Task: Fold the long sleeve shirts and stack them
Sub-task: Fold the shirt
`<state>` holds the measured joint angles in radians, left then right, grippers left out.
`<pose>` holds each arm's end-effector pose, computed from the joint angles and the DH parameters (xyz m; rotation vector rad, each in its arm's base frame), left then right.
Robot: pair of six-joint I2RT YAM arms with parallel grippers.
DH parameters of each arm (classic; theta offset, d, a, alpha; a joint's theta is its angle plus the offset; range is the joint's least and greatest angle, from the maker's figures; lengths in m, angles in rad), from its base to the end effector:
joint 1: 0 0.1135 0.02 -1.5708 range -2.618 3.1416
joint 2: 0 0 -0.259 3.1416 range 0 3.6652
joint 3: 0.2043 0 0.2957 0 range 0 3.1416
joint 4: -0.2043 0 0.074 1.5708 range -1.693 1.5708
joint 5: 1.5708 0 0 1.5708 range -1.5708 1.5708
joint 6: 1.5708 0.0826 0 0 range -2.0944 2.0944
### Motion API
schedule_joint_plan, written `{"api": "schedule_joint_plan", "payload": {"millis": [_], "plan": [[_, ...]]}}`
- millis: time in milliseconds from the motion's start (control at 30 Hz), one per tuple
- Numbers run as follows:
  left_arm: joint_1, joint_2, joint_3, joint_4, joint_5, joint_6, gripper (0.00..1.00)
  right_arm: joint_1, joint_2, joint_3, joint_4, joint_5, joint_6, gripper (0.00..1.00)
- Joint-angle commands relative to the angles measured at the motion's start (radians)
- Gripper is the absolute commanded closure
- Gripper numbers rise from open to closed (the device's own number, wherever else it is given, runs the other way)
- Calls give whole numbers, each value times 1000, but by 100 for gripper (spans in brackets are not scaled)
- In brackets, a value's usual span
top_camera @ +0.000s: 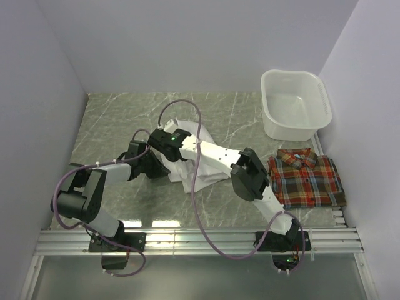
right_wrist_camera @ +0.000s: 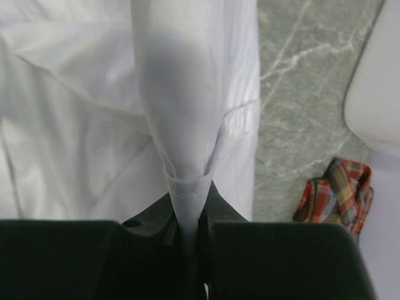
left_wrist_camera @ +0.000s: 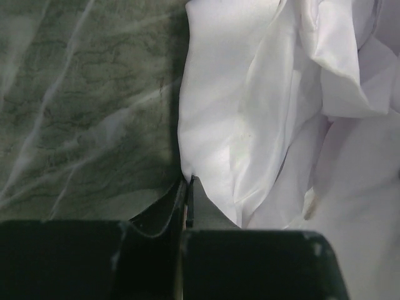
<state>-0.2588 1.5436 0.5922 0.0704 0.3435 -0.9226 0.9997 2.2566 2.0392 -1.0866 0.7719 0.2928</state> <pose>0.3085 -0.1104 0.0544 -0.6967 2.5207 -0.8983 0.3268 0.4020 0.1816 -0.7108 2.3063 -0.5870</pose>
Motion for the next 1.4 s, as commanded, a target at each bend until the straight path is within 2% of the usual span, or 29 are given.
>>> {"api": "schedule_joint_plan", "payload": {"millis": [0, 100, 267, 300, 367, 467, 533, 633, 767, 800, 1233, 1367], "plan": [[-11, -30, -25, 19, -3, -7, 98, 11, 35, 73, 0, -17, 37, 84], [-13, -34, -32, 20, -9, -9, 98, 14, 49, 76, 24, -65, 37, 72], [-11, -30, -35, 20, -14, -9, 98, 17, -8, -8, 102, -123, 9, 63], [-13, -30, -37, 23, -14, -7, 98, 17, -41, -45, 137, -129, 9, 57], [-13, -33, -38, 23, -15, -7, 98, 19, -80, -85, 198, -170, 5, 52], [-13, -39, -42, 20, -18, -9, 98, 17, -144, -140, 263, -206, -10, 51], [-13, -42, -43, 17, -20, -7, 98, 19, -146, -139, 261, -203, -12, 53], [-13, -42, -42, 17, -17, -7, 98, 20, -109, -105, 214, -189, -4, 67], [-13, -46, -42, 14, -21, -5, 98, 34, -120, -128, 238, -204, -10, 97], [-11, -50, -40, 11, -23, -4, 98, 37, -129, -132, 243, -210, -9, 99], [-17, -60, -34, 5, -26, -7, 99, 66, -118, -80, 209, -206, -6, 100], [-30, -62, -34, 3, -32, -10, 99, 65, -65, -8, 182, -204, 35, 96]]}}
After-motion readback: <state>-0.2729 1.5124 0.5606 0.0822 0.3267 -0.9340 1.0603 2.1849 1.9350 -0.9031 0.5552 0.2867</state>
